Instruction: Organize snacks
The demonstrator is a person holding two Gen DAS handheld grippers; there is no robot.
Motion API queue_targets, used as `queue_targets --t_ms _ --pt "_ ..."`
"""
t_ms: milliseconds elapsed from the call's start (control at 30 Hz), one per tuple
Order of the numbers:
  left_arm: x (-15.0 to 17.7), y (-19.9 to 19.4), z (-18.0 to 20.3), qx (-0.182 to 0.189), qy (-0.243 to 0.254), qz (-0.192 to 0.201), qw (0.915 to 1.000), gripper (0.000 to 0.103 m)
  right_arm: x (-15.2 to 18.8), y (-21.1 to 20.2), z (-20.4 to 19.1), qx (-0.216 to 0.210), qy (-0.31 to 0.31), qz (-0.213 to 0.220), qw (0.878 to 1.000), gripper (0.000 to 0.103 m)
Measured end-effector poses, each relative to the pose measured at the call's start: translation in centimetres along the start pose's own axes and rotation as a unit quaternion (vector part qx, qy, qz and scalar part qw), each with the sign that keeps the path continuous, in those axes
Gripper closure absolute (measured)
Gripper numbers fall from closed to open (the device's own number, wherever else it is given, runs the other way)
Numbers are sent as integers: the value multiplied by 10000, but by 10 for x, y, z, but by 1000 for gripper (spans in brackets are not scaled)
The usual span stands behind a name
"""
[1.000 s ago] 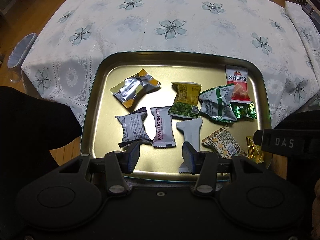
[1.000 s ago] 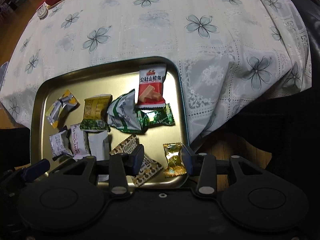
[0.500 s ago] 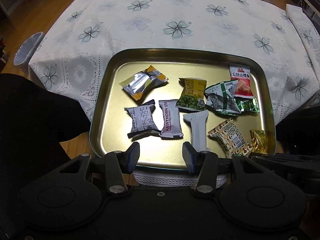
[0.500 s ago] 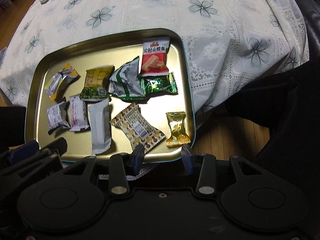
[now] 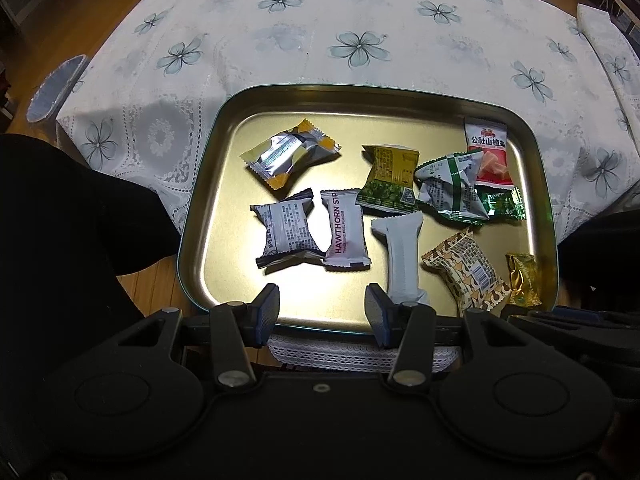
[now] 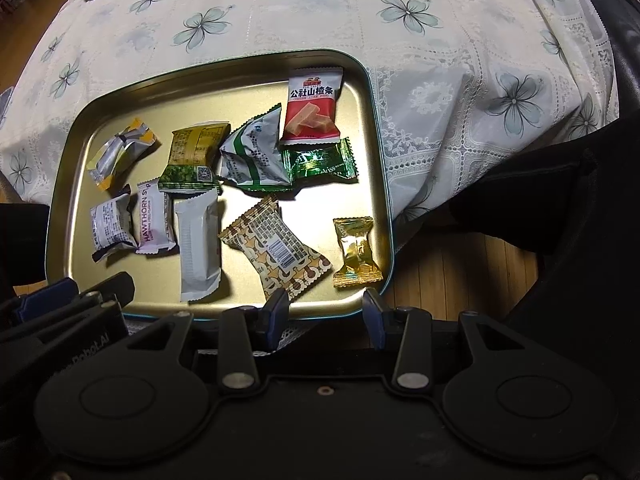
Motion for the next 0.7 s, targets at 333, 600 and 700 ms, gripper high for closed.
queue_targets --t_ms 333,600,700 --pt "1 1 0 -22 13 -26 10000 47 1 0 -1 10 -41 7 10000 60" --pt "1 2 0 -28 10 -32 10000 47 1 0 -3 16 -62 -3 10000 60" --pt "1 2 1 -40 12 -27 10000 47 1 0 -3 15 -74 -13 10000 60"
Point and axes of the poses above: each gripper's, at about its wrist camera, not at the fingertips, and y roughly the way its jaws point, z to its right, x to its underside, the point moved 3 cm from there along y, roughly the way its jaws point, and after that the axes turned 3 degrees about z, right-handed, at the moved point
